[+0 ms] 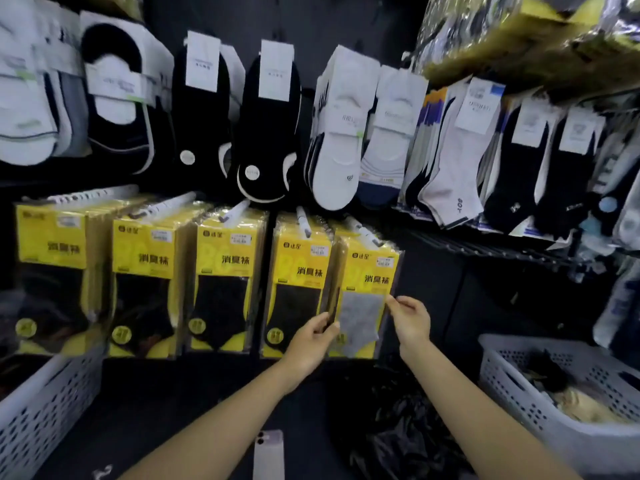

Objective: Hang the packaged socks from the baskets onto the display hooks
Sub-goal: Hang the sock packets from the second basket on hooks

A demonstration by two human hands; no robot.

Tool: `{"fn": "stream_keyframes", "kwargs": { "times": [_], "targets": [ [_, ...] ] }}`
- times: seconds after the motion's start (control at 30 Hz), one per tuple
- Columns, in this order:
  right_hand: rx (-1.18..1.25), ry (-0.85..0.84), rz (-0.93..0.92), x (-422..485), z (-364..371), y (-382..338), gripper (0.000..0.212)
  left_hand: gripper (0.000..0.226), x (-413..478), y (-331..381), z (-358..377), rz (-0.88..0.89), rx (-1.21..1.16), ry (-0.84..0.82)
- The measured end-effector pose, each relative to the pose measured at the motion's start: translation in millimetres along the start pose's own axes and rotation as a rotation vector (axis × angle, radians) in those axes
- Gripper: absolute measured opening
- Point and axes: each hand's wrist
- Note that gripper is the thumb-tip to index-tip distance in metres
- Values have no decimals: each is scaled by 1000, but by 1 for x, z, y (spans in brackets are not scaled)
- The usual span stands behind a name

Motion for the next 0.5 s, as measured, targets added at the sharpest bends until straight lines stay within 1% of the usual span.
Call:
{"fn": "stream_keyframes", "kwargs": {
  "times": [0.07, 0.13, 0.2, 0.27, 0.33, 0.43, 0.47, 0.5],
  "targets": [
    [-46, -50, 45, -15, -11, 19, 36, 51, -12, -25, -11, -14, 62, -11],
    [-117, -164, 78, -39, -24, 43, 35, 48, -32, -56, -25, -56, 129, -22],
    [-210, -344, 128, -70, -37, 73, 32, 46, -57, -95, -39, -118, 170, -51],
    [-343, -537, 225, -103, -49, 110, 29, 44, -88, -137, -50, -183, 209, -112],
    [-511, -667, 317, -134, -61, 151, 28, 38, -121, -179, -56, -258, 211, -148],
    [-813, -760, 357, -171, -80, 218, 37, 27, -169, -239, -58, -378, 189, -131],
    [-871, -761, 384, -181, -87, 237, 37, 24, -184, -257, -58, -416, 202, -130],
    [-896, -755, 409, -188, -92, 253, 33, 24, -197, -275, -56, -452, 213, -134]
  ]
}}
Point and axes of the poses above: each hand's wrist, its own x-axis towards the middle knuckle, its own z-axis out of the palm, y = z × x, and after that the axes turned 9 degrees about y, right-handed
